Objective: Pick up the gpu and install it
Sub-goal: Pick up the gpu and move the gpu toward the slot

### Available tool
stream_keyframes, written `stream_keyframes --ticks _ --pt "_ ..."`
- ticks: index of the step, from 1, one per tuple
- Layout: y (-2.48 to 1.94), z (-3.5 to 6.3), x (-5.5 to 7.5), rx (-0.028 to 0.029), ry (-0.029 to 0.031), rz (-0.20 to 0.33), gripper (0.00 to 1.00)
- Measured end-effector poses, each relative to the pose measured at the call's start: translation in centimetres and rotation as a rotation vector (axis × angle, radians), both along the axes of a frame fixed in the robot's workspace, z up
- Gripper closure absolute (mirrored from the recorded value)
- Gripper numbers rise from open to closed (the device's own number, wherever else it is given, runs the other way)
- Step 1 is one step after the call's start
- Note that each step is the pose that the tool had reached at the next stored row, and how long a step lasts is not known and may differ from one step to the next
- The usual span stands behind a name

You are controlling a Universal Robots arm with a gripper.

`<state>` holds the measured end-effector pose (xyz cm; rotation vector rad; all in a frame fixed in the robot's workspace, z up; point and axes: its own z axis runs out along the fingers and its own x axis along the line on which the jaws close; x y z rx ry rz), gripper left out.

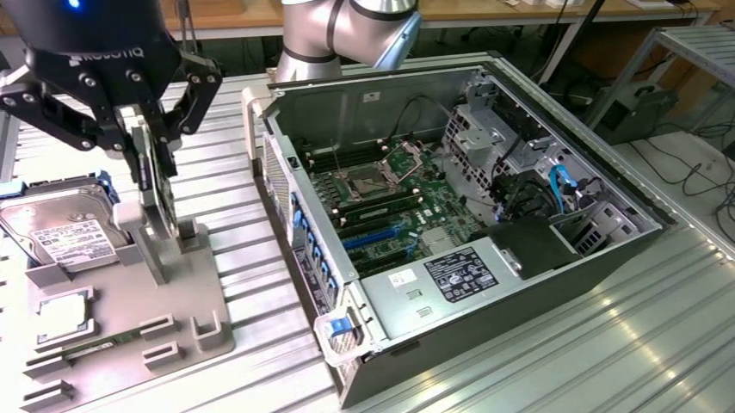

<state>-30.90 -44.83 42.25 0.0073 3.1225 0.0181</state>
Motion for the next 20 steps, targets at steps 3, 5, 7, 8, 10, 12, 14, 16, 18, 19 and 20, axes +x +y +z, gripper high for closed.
stream_keyframes --ticks 3,5,7,8,10,12,14,16,18,19,20 --pt "0.00 0.92 0.0 0.0001 -0.0001 0.000 0.73" --pt "0.00 1.53 0.0 0.0000 0.0000 0.000 0.73" --pt "0.00 1.94 0.0 0.0003 0.0000 0.000 0.73" --pt "0.00 1.98 0.0 0.0009 -0.0002 0.000 0.73" --pt "0.00 1.98 0.0 0.0012 -0.0004 0.000 0.73" --pt "0.00 1.99 0.0 0.0011 -0.0003 0.000 0.73" --pt "0.00 1.99 0.0 0.0011 -0.0003 0.000 0.73" --pt "0.00 1.99 0.0 0.0011 -0.0002 0.000 0.73" --pt "0.00 1.99 0.1 0.0011 -0.0002 0.000 0.73" --pt "0.00 1.99 0.1 0.0010 -0.0001 0.000 0.73" --pt "0.00 1.99 0.2 0.0010 -0.0002 0.000 0.73"
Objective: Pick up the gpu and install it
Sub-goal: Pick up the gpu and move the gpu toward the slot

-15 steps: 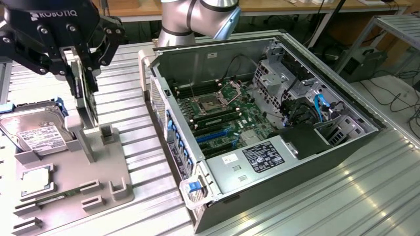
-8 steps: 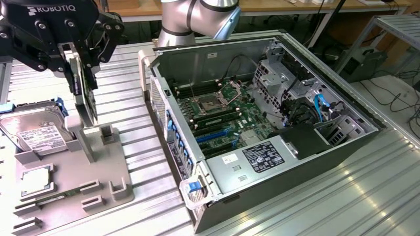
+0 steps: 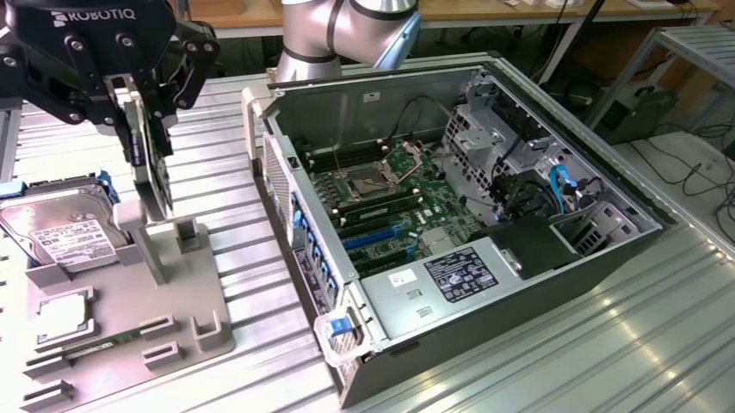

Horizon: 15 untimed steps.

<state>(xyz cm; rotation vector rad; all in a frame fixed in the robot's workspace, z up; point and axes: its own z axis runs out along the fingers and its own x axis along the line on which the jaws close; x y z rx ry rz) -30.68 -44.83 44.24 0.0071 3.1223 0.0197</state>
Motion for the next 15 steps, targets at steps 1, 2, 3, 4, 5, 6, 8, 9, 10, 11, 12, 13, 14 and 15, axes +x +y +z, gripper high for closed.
stream_keyframes --ticks 1,2,3,4,5,6,8,9,10,11,12,13,14,15 --pt "0.00 -0.01 0.1 0.0001 -0.0001 0.000 0.73" --pt "0.00 -0.01 0.2 0.0001 -0.0001 0.000 0.73" --pt "0.00 -0.01 0.2 0.0001 -0.0002 0.000 0.73" --pt "0.00 -0.01 0.4 0.0001 -0.0001 0.000 0.73" --pt "0.00 -0.02 0.5 0.0002 -0.0002 0.000 0.73" --pt "-0.01 -0.01 0.5 0.0001 -0.0001 0.000 0.73" --pt "-0.01 -0.02 0.8 0.0001 -0.0001 0.000 0.73" --pt "0.00 -0.02 0.9 0.0001 -0.0001 0.000 0.73" --pt "-0.01 -0.02 1.0 0.0001 -0.0001 0.000 0.73" --pt "-0.01 -0.02 1.2 0.0001 -0.0002 0.000 0.73" --pt "-0.01 -0.02 1.4 0.0001 -0.0001 0.000 0.73" --pt "0.00 -0.02 1.6 0.0001 -0.0001 0.000 0.73" --pt "-0.01 -0.02 1.7 0.0001 -0.0002 0.000 0.73" --pt "-0.01 -0.02 1.9 0.0001 -0.0002 0.000 0.73"
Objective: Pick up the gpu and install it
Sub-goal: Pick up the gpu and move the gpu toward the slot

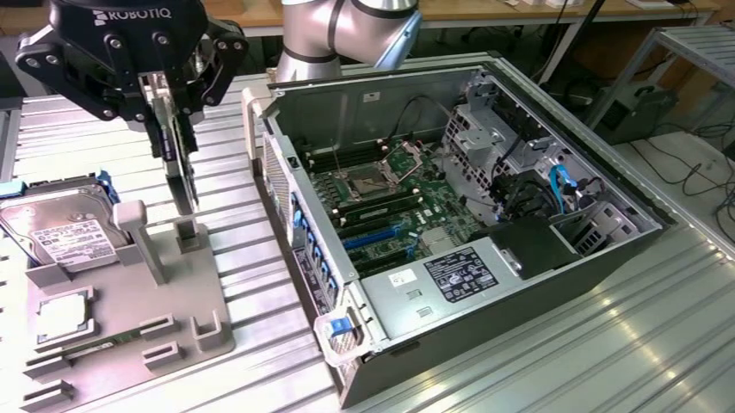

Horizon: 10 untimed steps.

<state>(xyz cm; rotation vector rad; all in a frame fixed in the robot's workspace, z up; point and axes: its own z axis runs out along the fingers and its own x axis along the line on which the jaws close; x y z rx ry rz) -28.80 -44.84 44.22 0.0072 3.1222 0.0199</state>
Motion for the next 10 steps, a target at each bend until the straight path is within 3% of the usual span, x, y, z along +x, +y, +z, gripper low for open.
stream_keyframes --ticks 10 --pt "0.00 -0.01 0.94 0.0000 0.0000 0.000 0.73"
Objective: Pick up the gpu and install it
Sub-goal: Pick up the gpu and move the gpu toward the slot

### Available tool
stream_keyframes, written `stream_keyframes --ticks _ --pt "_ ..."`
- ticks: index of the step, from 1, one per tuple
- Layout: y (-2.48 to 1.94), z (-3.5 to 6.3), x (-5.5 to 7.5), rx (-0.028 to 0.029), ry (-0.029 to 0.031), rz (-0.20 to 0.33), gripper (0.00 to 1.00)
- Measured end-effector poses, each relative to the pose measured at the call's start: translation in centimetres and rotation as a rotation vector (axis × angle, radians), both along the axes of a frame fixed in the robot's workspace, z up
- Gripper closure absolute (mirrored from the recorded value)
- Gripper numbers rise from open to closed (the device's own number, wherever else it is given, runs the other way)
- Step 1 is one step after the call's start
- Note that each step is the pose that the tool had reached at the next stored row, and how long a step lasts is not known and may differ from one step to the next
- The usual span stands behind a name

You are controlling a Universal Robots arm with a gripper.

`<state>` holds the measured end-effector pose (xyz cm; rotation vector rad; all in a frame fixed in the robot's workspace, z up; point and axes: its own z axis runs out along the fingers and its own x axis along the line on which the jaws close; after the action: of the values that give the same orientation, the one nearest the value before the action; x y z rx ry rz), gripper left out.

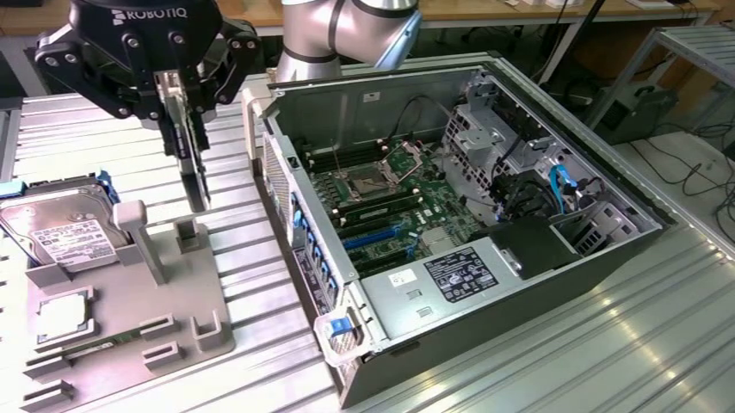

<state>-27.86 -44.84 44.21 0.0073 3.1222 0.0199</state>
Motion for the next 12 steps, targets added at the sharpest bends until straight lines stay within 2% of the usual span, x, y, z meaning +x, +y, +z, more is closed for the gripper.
stream_keyframes --ticks 12 --pt "0.00 0.00 1.3 0.0001 -0.0001 0.000 0.73"
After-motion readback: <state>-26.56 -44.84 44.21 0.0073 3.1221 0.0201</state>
